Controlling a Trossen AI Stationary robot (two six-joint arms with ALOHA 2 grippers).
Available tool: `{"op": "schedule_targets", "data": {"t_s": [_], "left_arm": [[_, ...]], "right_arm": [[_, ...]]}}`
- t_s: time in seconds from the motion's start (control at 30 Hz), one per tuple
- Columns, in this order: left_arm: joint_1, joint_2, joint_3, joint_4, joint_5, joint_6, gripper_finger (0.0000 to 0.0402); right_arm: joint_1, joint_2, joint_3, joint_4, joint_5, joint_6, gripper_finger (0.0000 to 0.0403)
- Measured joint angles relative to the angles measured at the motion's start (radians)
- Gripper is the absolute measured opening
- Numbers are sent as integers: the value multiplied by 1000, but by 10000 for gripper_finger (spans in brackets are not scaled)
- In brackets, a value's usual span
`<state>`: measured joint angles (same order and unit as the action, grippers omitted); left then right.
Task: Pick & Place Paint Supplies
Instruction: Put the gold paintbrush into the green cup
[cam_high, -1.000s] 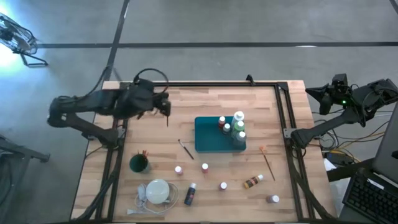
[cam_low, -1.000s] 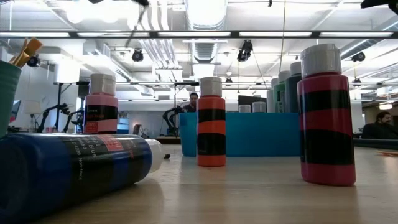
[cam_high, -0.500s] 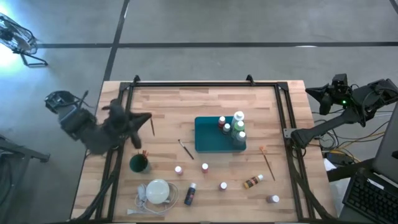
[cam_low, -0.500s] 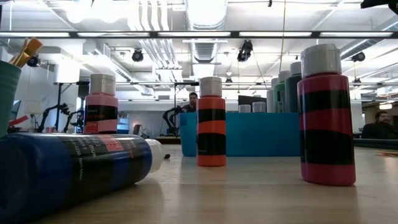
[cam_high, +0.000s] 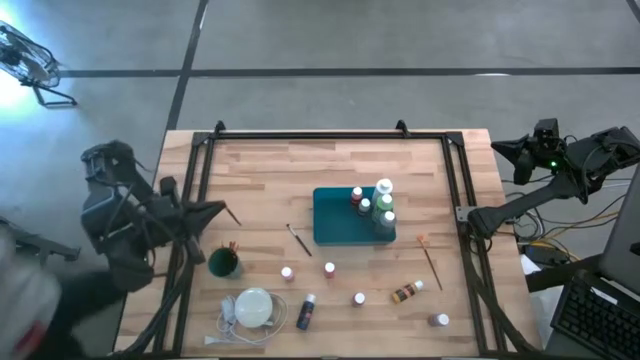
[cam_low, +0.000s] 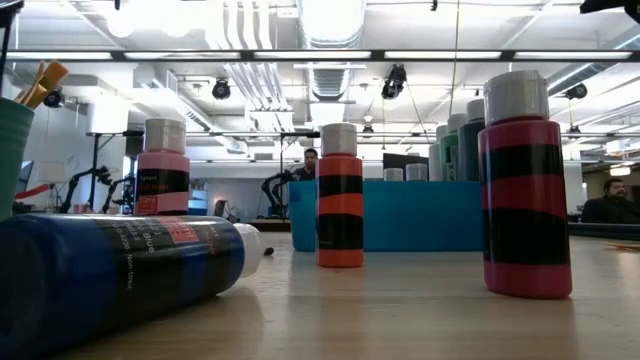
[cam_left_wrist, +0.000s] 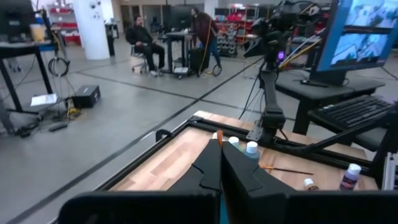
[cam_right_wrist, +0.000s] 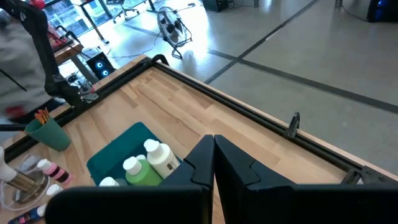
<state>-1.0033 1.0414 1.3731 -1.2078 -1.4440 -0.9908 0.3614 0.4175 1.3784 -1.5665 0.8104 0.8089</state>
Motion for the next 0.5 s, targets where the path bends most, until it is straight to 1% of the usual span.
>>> {"op": "schedule_targets", "data": {"t_s": [0.17, 0.3, 0.5], "left_arm": [[-37, -1, -4, -26, -22, -3, 0], [-65, -1, -4, -76, -22, -43, 0], [-103, -1, -8, -222, -16, -206, 0]], "right_arm": [[0, 0, 0, 0, 0, 0, 8], [0, 0, 0, 0, 0, 0, 8], [0, 0, 0, 0, 0, 0, 8]]}}
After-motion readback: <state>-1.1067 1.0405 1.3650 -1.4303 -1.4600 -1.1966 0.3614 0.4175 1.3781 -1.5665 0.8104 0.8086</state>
